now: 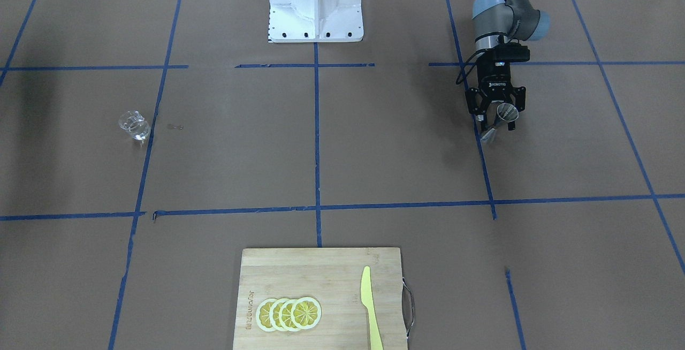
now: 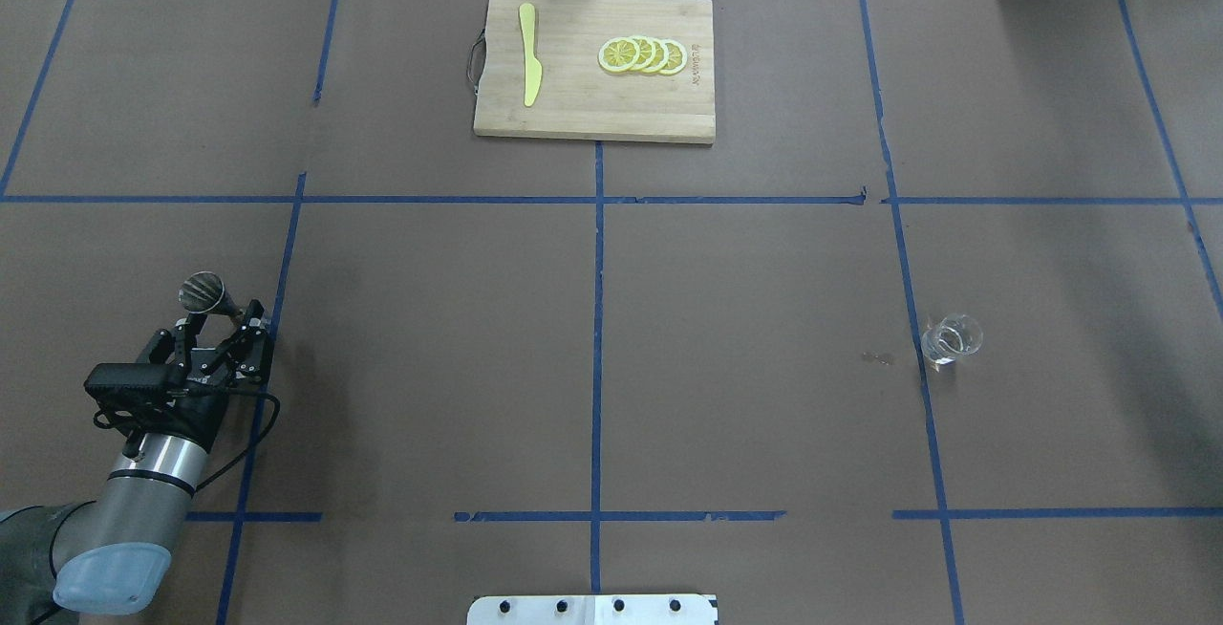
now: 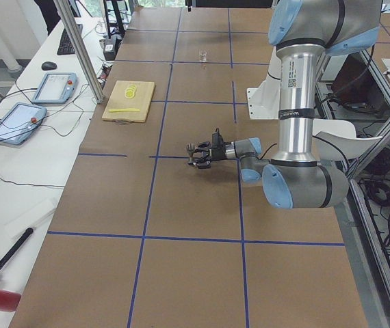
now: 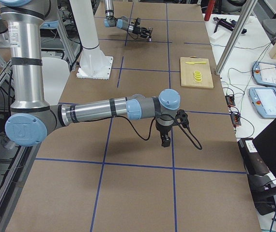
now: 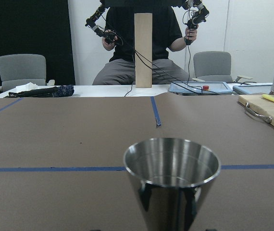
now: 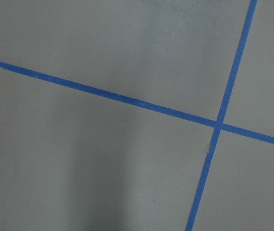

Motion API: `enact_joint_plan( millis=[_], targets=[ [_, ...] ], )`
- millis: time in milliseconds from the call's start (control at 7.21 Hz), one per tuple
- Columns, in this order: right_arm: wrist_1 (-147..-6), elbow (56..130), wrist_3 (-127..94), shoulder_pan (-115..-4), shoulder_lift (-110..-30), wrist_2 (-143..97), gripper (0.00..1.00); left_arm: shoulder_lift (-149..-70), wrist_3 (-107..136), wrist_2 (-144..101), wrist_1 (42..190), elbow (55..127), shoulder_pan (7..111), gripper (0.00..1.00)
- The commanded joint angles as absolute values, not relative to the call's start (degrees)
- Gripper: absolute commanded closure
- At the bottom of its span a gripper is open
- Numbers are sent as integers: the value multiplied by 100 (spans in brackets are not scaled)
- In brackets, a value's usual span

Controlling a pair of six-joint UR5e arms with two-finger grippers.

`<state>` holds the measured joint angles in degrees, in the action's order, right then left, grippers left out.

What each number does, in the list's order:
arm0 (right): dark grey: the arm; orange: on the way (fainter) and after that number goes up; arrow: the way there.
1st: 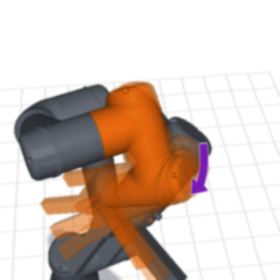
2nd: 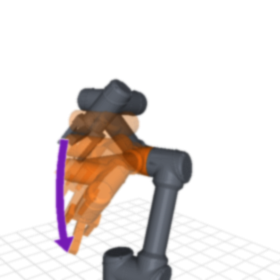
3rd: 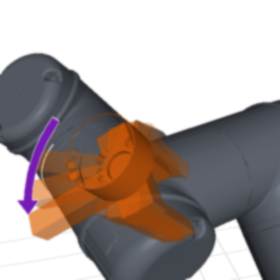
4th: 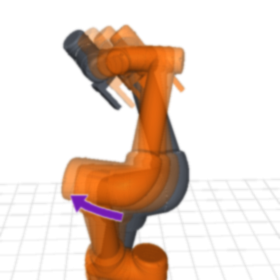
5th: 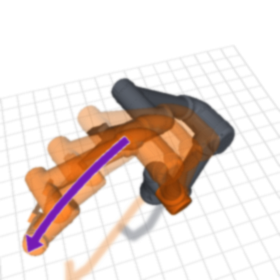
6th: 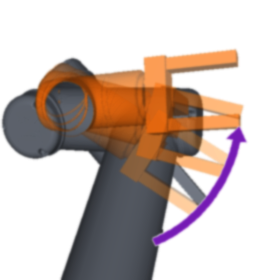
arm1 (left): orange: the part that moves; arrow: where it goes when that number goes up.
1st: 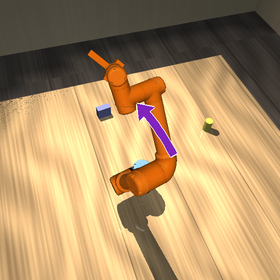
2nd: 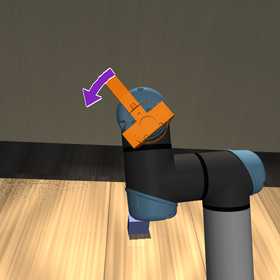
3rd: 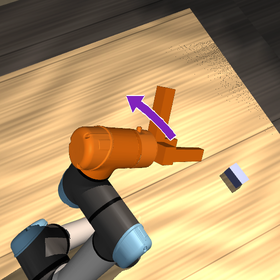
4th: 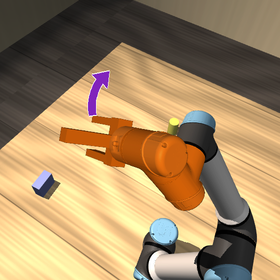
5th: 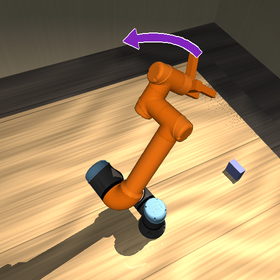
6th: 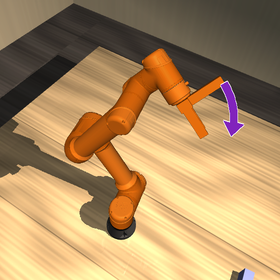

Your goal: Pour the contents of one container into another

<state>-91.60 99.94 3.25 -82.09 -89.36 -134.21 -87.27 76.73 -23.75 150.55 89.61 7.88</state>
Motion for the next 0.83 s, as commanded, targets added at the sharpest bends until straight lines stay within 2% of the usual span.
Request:
enact_joint_plan(
  millis=[0,277,416,693],
  targets=[
    [-9167,9984,325,-8209,-8938,-13421,0,-8719,7664,-2373,15064,8965,782,45],
    [-9158,9958,334,-8209,-8938,-13421,0,-8710,7664,-2373,15056,8965,773,52],
    [-9167,9949,334,-8200,-8930,-13421,0,-8710,7664,-2373,15064,8965,773,58],
    [-9167,9941,334,-8200,-8930,-13412,0,-8710,7638,-2373,15064,8965,756,86]
  ],
)
